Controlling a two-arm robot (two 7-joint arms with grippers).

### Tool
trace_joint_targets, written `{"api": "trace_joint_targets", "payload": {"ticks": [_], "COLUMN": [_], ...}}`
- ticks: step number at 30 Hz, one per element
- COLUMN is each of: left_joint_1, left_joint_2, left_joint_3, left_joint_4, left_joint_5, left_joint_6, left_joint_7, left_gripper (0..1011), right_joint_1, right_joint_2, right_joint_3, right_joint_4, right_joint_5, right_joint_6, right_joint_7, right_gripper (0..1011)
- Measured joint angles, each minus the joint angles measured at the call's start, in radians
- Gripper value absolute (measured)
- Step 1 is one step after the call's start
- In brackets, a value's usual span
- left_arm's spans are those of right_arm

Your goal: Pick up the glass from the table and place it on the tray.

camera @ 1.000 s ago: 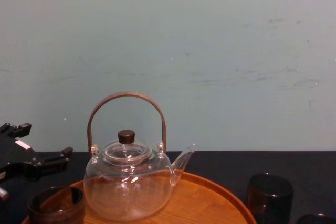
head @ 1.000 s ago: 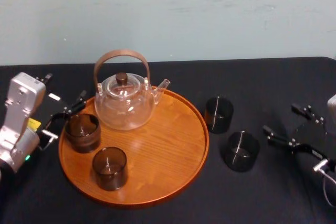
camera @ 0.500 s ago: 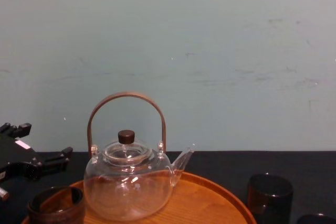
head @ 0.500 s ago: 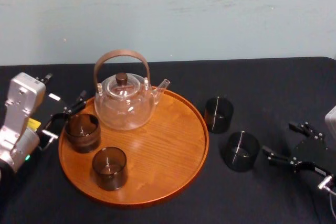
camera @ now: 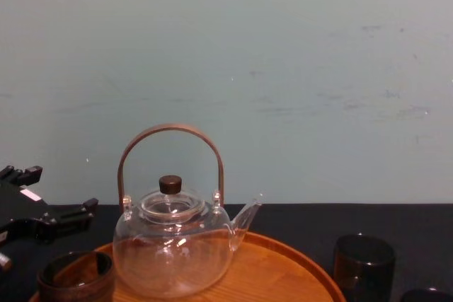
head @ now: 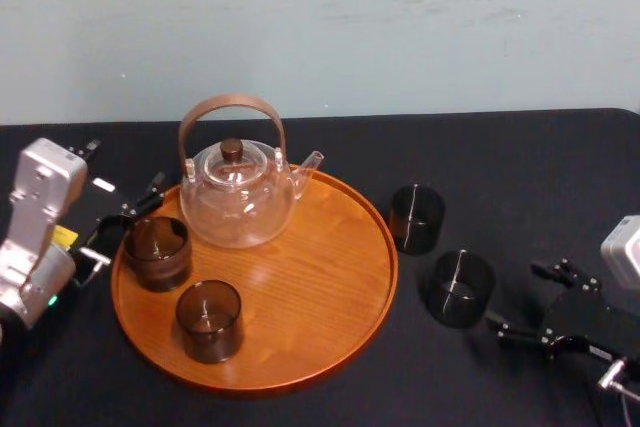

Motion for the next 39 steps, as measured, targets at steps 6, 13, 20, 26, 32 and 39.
{"api": "trace_joint_targets", "payload": {"ticks": [6,13,20,26,32,39], "left_joint_1": [0.0,0.0,0.0,0.0,0.0,0.0], "left_joint_2": [0.0,0.0,0.0,0.0,0.0,0.0], "left_joint_3": [0.0,0.0,0.0,0.0,0.0,0.0], "left_joint_4": [0.0,0.0,0.0,0.0,0.0,0.0], "left_joint_5": [0.0,0.0,0.0,0.0,0.0,0.0], "left_joint_6": [0.0,0.0,0.0,0.0,0.0,0.0], "left_joint_7": [0.0,0.0,0.0,0.0,0.0,0.0], "left_gripper": [1002,1001,1001,1001,1002,1001], "right_joint_1": [-0.002,0.006,0.024,0.044,0.066,0.096], "right_joint_2": [-0.009,-0.035,-0.069,-0.091,-0.106,-0.118], "right_joint_3": [-0.003,-0.001,0.006,0.005,-0.004,-0.019], "right_joint_4": [-0.006,-0.003,0.011,0.026,0.042,0.065], "right_joint_5": [-0.011,-0.015,-0.002,0.01,0.015,0.015], "right_joint_6": [0.009,0.028,0.065,0.102,0.128,0.142], "right_joint_7": [0.022,0.041,0.064,0.074,0.078,0.082], "right_gripper": [1002,1002,1002,1002,1002,1002]}}
